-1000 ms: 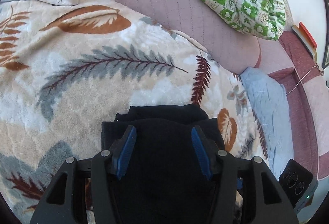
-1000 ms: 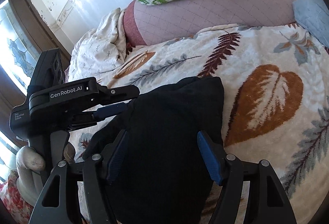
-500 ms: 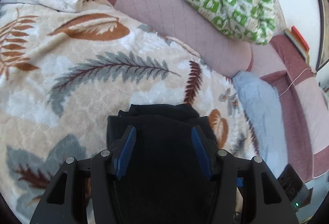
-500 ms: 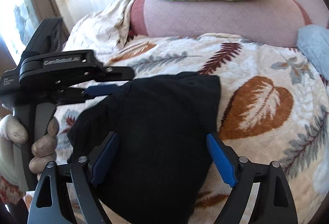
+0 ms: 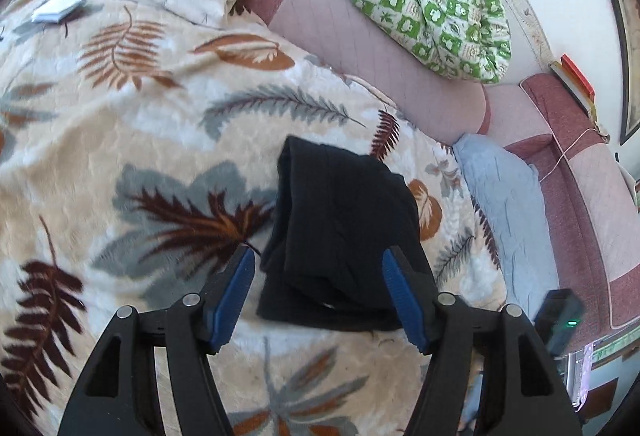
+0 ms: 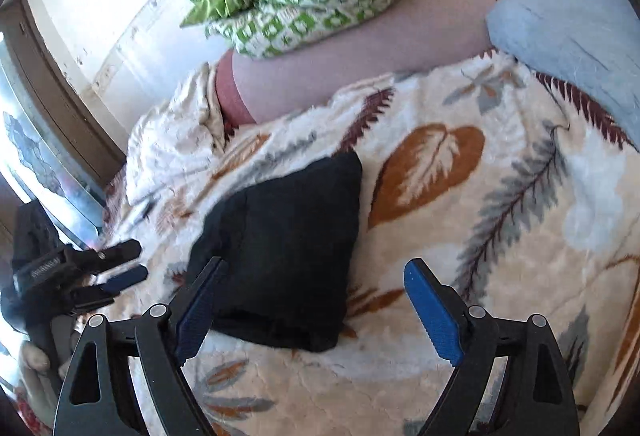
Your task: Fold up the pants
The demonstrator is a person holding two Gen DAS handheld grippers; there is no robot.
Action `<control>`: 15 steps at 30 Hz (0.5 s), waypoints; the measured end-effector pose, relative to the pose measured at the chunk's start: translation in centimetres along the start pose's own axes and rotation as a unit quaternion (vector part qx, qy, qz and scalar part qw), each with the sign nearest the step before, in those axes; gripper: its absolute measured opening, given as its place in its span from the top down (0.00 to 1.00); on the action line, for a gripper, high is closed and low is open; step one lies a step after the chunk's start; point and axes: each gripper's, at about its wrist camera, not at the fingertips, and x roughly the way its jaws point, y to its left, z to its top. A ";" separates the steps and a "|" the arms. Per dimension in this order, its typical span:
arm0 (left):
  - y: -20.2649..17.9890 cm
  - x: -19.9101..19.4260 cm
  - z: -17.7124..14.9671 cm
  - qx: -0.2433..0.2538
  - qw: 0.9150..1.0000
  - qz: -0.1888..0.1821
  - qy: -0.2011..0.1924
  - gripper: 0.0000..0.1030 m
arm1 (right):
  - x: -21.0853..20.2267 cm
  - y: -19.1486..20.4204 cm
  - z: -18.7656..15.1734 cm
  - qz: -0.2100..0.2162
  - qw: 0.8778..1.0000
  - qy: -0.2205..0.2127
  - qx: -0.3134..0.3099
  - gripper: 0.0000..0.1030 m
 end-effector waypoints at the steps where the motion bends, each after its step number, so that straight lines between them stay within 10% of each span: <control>1: -0.2 0.1 -0.5 0.002 1.000 -0.002 0.002 0.36 | 0.9 0.1 -0.6 -0.013 1.000 0.012 -0.009 0.10; 8: -0.1 -1.2 -3.7 0.022 1.000 0.016 -0.002 0.36 | 3.4 0.1 -2.5 -0.059 0.994 0.077 -0.043 0.06; 15: 0.5 -3.3 -5.3 0.041 0.998 0.035 -0.017 0.36 | -2.1 3.9 -1.2 -0.059 0.991 -0.073 -0.093 0.06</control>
